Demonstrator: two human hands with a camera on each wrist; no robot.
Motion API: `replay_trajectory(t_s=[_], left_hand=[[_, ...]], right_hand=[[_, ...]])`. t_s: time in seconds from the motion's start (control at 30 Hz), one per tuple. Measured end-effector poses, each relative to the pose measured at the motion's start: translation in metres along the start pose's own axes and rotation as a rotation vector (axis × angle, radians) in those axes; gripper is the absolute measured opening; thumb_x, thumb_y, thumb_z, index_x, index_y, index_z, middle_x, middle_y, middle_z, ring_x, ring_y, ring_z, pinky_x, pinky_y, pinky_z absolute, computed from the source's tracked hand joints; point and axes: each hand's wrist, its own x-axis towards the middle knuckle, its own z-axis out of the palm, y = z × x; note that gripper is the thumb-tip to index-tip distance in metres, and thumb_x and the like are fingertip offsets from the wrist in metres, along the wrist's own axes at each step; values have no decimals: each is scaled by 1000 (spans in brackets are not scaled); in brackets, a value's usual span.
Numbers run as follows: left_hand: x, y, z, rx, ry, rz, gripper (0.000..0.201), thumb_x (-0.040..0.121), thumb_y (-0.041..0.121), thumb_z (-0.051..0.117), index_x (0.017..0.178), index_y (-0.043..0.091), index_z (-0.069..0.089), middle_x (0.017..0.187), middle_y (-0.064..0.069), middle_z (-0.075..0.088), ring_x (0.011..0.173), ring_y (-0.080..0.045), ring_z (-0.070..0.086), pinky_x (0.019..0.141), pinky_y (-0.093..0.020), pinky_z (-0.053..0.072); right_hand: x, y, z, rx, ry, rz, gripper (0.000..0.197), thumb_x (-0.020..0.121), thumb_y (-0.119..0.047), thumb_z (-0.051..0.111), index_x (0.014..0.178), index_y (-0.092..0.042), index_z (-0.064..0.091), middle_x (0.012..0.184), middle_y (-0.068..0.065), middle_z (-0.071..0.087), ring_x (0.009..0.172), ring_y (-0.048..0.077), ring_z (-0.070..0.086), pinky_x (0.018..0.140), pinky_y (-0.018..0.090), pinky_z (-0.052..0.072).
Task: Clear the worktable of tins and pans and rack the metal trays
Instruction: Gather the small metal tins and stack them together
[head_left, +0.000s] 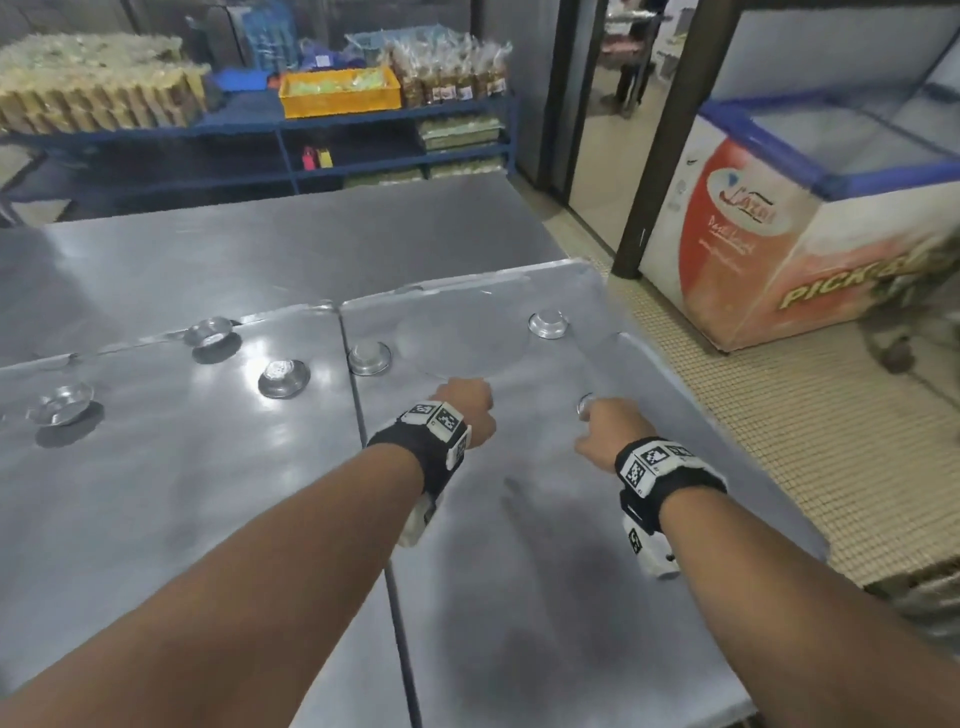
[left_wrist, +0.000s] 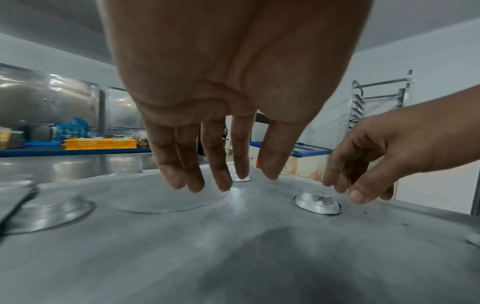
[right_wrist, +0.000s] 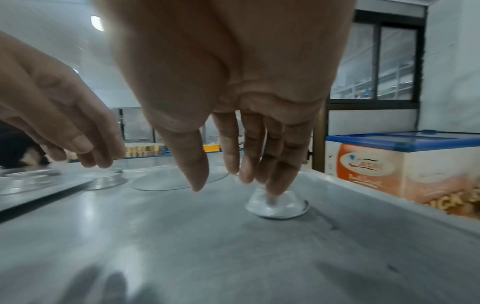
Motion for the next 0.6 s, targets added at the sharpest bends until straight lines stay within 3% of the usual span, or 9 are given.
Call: replay_trajectory(t_s=[0.1, 0.23, 0.4, 0.5, 0.6], left_hand=[[52, 22, -4, 26, 8, 57, 42, 89, 20, 60, 130, 18, 57, 132, -9, 58, 123, -30, 54, 101, -35, 47], [123, 52, -4, 118, 24, 99, 50, 88, 16, 58, 138, 15, 52, 133, -13, 56, 125, -35, 53, 102, -43, 49], [198, 81, 8, 156, 61, 104, 56, 90, 21, 59, 143, 16, 43, 137, -14, 46, 129, -36, 43, 102, -46, 46], [237, 89, 19, 170, 117, 83, 54, 88, 17, 57, 140, 17, 43, 135, -11, 45, 130, -35, 37, 99, -46, 42], [264, 95, 30, 178, 113, 69, 46, 93, 25, 54, 137, 15, 44, 134, -13, 45, 127, -37, 38, 104, -46, 40]], right_hand=[[36, 22, -5, -24, 52, 52, 45, 80, -30, 66, 121, -11, 63, 120, 12, 62, 116, 32, 56, 95, 35, 50], [74, 42, -3, -3, 19, 134, 58, 80, -44, 64, 127, -11, 53, 126, 13, 51, 124, 35, 45, 99, 42, 45], [102, 57, 3, -17, -79, 72, 75, 71, -60, 75, 128, -17, 55, 125, 9, 51, 121, 32, 46, 101, 42, 44], [108, 61, 5, 14, -62, 37, 67, 62, -58, 83, 115, -22, 64, 115, 2, 58, 109, 22, 55, 91, 33, 49], [111, 63, 6, 47, -37, 31, 52, 66, -49, 82, 105, -21, 64, 106, -2, 60, 102, 19, 59, 83, 28, 50]])
